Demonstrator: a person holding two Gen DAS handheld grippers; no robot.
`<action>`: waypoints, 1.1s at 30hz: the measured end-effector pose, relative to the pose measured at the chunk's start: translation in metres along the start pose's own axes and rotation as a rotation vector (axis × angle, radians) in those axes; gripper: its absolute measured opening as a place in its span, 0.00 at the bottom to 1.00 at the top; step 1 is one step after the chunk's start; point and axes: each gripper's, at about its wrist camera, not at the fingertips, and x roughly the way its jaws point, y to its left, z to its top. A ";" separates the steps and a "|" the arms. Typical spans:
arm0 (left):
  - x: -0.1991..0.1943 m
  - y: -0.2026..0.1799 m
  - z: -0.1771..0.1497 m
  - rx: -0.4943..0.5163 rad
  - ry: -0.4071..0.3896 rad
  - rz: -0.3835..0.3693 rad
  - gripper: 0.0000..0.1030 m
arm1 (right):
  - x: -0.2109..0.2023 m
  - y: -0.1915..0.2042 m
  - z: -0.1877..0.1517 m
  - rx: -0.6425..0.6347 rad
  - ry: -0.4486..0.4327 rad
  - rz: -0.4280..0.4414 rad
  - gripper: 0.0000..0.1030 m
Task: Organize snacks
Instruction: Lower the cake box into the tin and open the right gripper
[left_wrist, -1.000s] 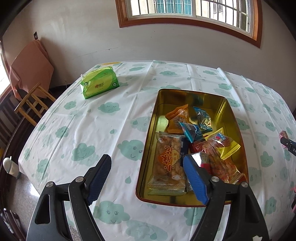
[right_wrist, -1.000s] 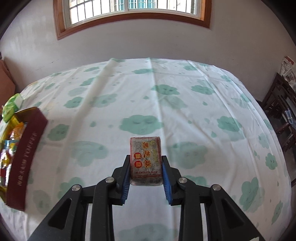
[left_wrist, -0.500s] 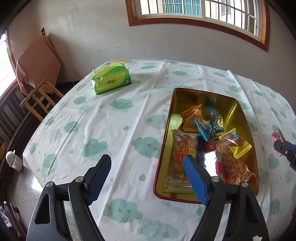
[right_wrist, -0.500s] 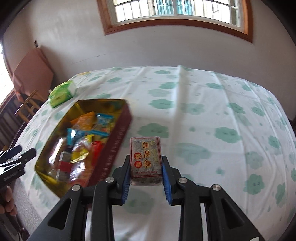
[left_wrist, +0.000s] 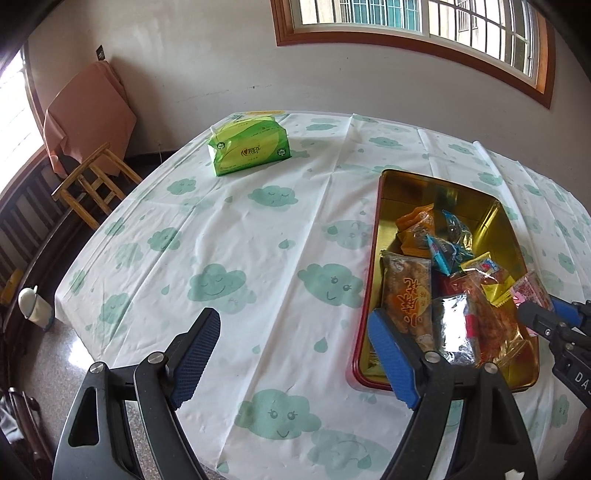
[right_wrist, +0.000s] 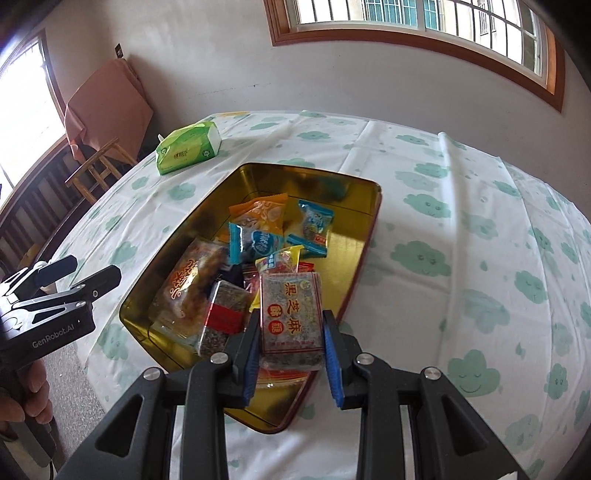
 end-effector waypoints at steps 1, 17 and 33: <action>0.000 0.001 0.000 -0.002 0.002 0.002 0.77 | 0.002 0.002 0.001 0.000 0.004 0.004 0.29; 0.004 0.006 -0.001 -0.006 0.019 0.014 0.77 | 0.040 0.009 0.014 0.004 0.012 -0.062 0.30; -0.003 -0.004 -0.006 0.005 0.031 0.011 0.78 | 0.025 0.022 0.005 -0.020 -0.044 -0.049 0.74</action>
